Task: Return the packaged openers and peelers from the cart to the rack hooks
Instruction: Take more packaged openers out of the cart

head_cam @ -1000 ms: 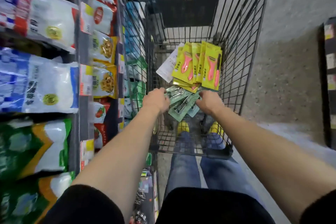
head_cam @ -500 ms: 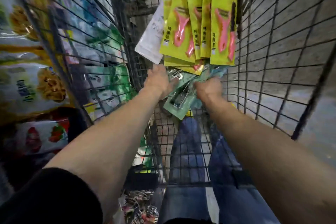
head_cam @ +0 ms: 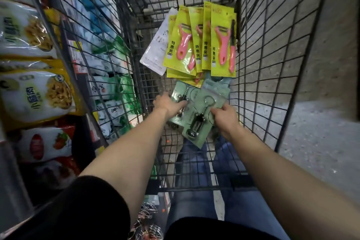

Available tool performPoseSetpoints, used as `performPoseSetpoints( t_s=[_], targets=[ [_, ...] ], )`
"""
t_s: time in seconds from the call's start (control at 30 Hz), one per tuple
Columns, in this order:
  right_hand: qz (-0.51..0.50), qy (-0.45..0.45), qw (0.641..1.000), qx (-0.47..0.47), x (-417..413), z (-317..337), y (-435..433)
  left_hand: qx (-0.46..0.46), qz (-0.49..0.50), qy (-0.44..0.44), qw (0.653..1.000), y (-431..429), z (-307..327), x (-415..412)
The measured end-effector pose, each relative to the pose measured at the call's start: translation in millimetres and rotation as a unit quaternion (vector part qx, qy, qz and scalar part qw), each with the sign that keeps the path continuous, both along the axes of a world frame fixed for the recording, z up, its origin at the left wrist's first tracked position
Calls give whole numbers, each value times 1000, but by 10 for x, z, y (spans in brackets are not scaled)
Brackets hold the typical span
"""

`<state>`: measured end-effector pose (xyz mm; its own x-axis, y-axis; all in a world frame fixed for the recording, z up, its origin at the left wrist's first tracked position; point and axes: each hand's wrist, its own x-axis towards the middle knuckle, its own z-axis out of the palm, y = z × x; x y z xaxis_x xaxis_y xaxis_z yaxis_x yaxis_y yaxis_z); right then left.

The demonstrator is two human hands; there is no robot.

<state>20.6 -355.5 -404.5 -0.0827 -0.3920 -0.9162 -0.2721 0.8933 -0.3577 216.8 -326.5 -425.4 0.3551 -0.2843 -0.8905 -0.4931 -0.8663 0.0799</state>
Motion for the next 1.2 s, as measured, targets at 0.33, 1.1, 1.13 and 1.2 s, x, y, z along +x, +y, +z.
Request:
performPoseSetpoints(
  t_s=[0.33,1.1,1.13,1.2],
  targets=[
    [-81,-38,996,-28,-98,-185,54,-51,91,-104,989,37,-54,-392],
    [99,-184,975,-75,-384,1362,-344,-212,332,46,918,964,2139,-610],
    [127,-192,970,-83,-393,1662,-336,-226,343,33,911,1007,2296,-684],
    [189,-201,956,-104,-457,2050,-309,-255,364,-6,896,1121,2632,-862]
  ],
)
